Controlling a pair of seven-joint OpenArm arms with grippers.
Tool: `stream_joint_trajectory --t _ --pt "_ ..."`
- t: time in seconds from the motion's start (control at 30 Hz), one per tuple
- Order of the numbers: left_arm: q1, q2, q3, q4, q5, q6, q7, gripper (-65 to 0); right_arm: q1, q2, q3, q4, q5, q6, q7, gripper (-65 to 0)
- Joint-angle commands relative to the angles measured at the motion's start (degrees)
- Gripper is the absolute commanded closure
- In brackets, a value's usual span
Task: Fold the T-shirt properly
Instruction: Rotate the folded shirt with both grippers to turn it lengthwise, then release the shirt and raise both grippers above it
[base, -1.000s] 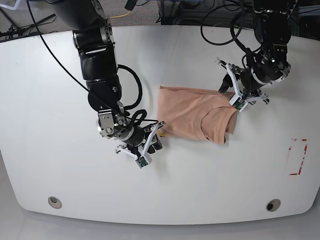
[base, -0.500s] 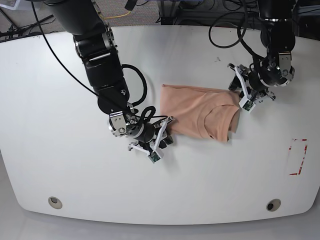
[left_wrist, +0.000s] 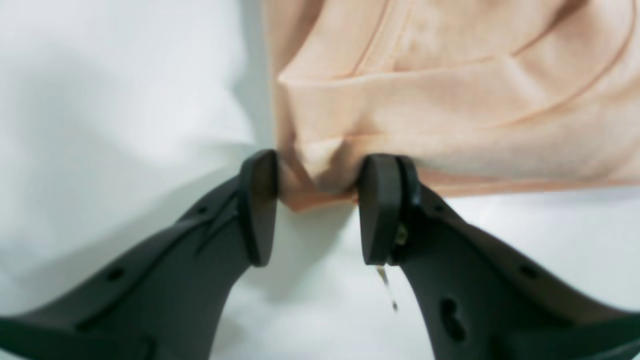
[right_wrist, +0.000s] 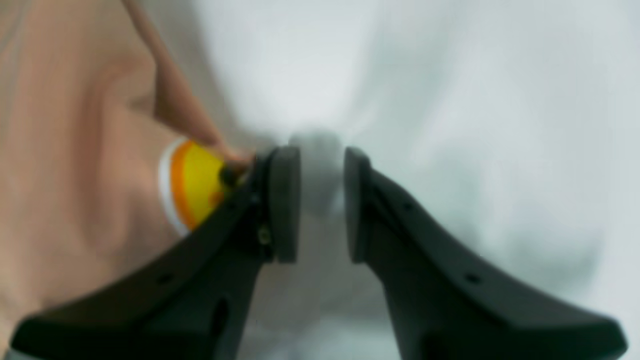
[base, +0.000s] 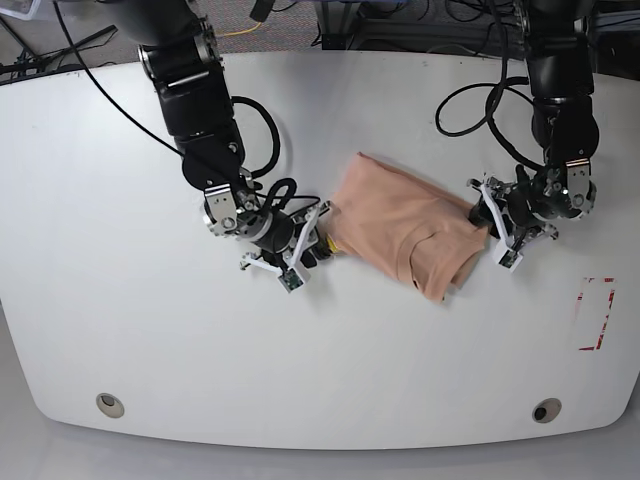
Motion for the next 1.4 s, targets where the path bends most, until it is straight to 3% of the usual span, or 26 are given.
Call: stream_joint_trajectory --t 0.0,0.07,0.37,0.6,0.77,0.93,1.13,1.27,1.37 --pt "-2.61 -0.1 2.44 -0.17 -1.2 0.16 -1.58 -24.7 -1.06 0.59 0.28 5.4 0.35 0.4 -1.04 -14.0" --pt "-4.28 0.25 4.47 -0.69 -1.2 0.24 -1.58 -24.7 -3.26 2.08 0.1 9.79 0.79 0.4 -4.03 -14.0" --pt "-9.99 1.92 10.88 -6.23 -1.29 0.33 -5.89 -24.7 -12.49 2.43 0.1 26.23 0.61 0.4 -12.74 -14.0" --pt "-13.07 2.01 10.44 -7.29 -1.56 0.07 -6.77 -24.7 -17.06 2.08 -0.07 30.1 0.44 0.4 -14.41 -14.0" --pt "-13.25 0.42 9.21 -1.75 -1.64 -0.02 -6.42 -24.7 -17.76 2.43 -2.88 29.75 0.35 0.31 -14.41 -13.8" --pt "-12.28 -0.89 6.84 6.07 -1.64 -0.11 -3.16 -24.7 -19.43 2.43 0.63 34.5 0.61 0.31 -14.58 -13.8" --pt "-4.98 -0.89 3.94 18.03 -1.56 -0.11 1.67 -24.7 -21.01 2.26 4.59 47.51 0.79 0.48 -22.41 -14.0" --pt "1.08 -0.89 2.8 23.83 -1.29 -0.11 1.67 -24.7 -21.54 -0.03 4.94 50.76 0.88 4.79 -24.87 -14.0" --pt "5.22 -0.63 1.48 26.29 -1.47 -0.11 1.67 -24.7 -23.39 -2.93 4.59 51.73 0.88 10.33 -25.04 -14.0"
